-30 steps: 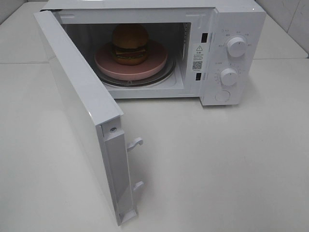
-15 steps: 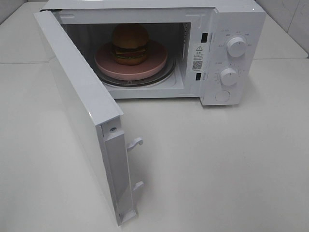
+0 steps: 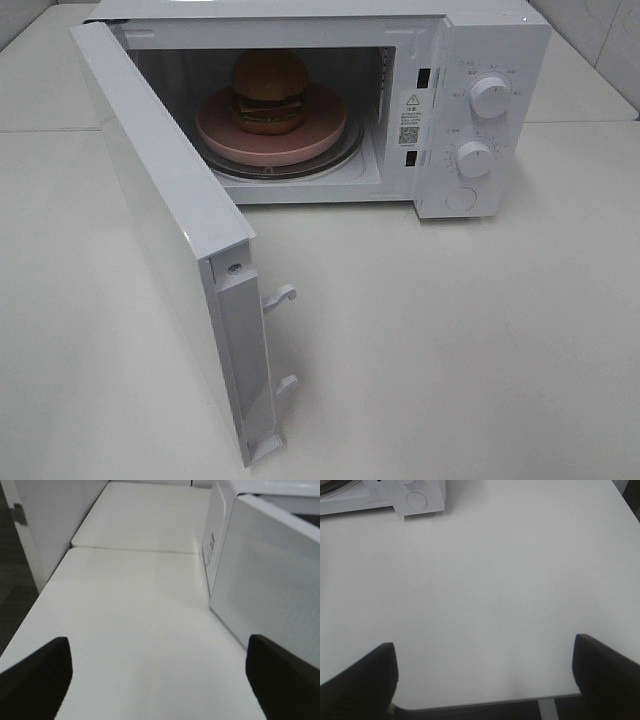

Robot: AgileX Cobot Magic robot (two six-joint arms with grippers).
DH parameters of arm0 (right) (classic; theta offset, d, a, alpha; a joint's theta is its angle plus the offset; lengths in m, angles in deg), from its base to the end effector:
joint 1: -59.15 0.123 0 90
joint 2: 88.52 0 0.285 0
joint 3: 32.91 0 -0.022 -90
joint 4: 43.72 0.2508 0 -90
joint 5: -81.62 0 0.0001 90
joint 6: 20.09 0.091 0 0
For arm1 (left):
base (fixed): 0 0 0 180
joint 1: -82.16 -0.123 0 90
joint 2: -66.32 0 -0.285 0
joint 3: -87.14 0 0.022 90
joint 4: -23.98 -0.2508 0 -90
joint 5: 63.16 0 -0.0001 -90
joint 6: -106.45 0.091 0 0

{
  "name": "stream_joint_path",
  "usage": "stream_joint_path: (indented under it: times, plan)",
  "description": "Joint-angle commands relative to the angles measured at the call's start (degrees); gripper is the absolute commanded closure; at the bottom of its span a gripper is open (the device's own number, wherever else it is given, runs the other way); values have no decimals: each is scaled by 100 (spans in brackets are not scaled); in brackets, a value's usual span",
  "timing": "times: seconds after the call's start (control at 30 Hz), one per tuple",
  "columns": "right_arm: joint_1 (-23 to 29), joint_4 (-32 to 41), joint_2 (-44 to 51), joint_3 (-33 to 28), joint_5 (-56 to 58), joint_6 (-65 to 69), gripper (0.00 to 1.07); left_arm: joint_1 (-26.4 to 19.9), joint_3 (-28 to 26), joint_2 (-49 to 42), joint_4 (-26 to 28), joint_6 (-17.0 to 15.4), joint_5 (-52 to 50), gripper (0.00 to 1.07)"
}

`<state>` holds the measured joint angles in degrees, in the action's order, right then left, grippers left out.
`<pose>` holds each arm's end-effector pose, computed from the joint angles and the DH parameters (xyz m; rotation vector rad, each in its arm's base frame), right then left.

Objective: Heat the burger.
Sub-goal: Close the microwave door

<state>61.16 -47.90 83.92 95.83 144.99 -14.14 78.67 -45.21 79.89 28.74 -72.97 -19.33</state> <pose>-0.0023 -0.0060 0.2608 0.0768 2.1288 -0.0069 0.0202 -0.0040 0.3064 -0.0610 1.8305 -0.0449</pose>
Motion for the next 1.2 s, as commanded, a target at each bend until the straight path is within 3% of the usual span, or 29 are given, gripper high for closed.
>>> stream_joint_path:
  times: [0.03,0.1,0.13,0.17,0.23,0.37,0.4,0.43,0.53,0.6,0.63,0.7,0.73,0.77,1.0,1.2]
  plan:
    - [-23,29,189,-6,-17,-40,17,29,183,201,74,-11,-917,41]
    - [-23,29,189,-6,-17,-40,17,29,504,527,46,-11,-1753,66]
    - [-23,29,189,-6,-17,-40,17,29,785,825,-6,-11,-2441,89]
    - [-23,29,189,-6,-17,-40,17,29,785,825,-6,-11,-2441,89]
    - [-23,29,189,-6,-17,-40,17,29,1192,1381,-92,-23,-3449,107]
    - [-23,29,189,-6,-17,-40,17,29,1467,2068,-132,-109,-4383,107]
    - [-23,29,189,-6,-17,-40,17,29,1501,2315,-149,-206,-4681,107]
    - [-23,29,189,-6,-17,-40,17,29,1501,2733,-229,-550,-5134,107]
    - [-23,29,189,-6,-17,-40,17,29,1501,2956,-321,-705,-5374,107]
    - [-23,29,189,-6,-17,-40,17,29,1501,3908,-900,-1295,-6486,107]
    - [-23,29,189,-6,-17,-40,17,29,1501,3908,-900,-1295,-6486,107]
    - [-23,29,189,-6,-17,-40,17,29,1501,4715,-1633,-1679,-7374,107]
    - [-23,29,189,-6,-17,-40,17,29,1501,4715,-1633,-1679,-7374,107]
    - [-23,29,189,-6,-17,-40,17,29,1501,5208,-2143,-1914,-7953,107]
    - [-23,29,189,-6,-17,-40,17,29,1501,6452,-2739,-1925,-9018,107]
    - [-23,29,189,-6,-17,-40,17,-132,1495,7385,-3163,-1318,-10187,107]
